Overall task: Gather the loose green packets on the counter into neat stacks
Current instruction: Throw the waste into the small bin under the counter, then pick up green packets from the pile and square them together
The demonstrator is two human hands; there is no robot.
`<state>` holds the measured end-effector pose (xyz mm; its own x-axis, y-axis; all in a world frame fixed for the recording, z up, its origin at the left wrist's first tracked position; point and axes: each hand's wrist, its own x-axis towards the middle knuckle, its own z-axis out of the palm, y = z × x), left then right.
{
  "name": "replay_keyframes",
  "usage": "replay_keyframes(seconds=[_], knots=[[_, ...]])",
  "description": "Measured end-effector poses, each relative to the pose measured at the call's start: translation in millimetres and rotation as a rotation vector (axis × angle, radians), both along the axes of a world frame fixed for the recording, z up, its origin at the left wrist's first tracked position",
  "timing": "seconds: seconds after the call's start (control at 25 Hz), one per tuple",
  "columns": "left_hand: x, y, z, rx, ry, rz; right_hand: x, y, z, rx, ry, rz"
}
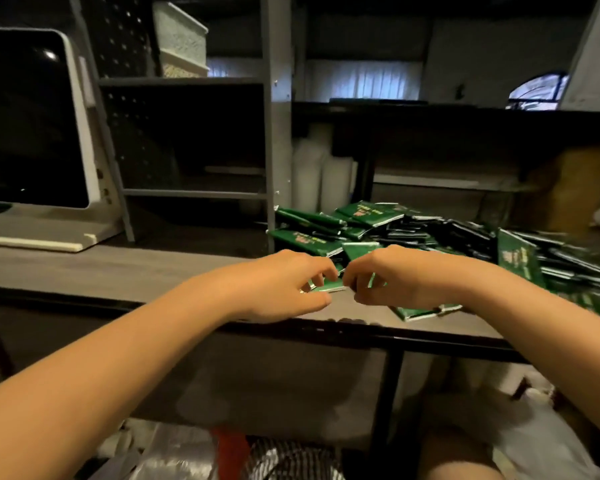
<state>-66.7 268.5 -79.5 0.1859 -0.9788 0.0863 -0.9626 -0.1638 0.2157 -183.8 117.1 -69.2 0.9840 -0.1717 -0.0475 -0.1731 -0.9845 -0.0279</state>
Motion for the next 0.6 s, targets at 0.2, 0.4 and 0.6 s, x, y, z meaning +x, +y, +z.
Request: replay_keyframes(seconds=[0.2, 0.4, 0.6], knots=[[5.7, -68.5, 18.2, -0.084, -0.086, -0.028, -3.9, -67.3, 16.5, 0.029, -0.123, -0.120], [33.4, -143.8, 17.7, -0.123, -0.123, 0.028, 9.6, -135.2, 19.7, 0.090, -0.304, -0.215], [70.0, -210.3, 7.2, -0.055, -0.119, 0.339, 42.9, -181.1, 3.3, 0.041, -0.513, -0.311]])
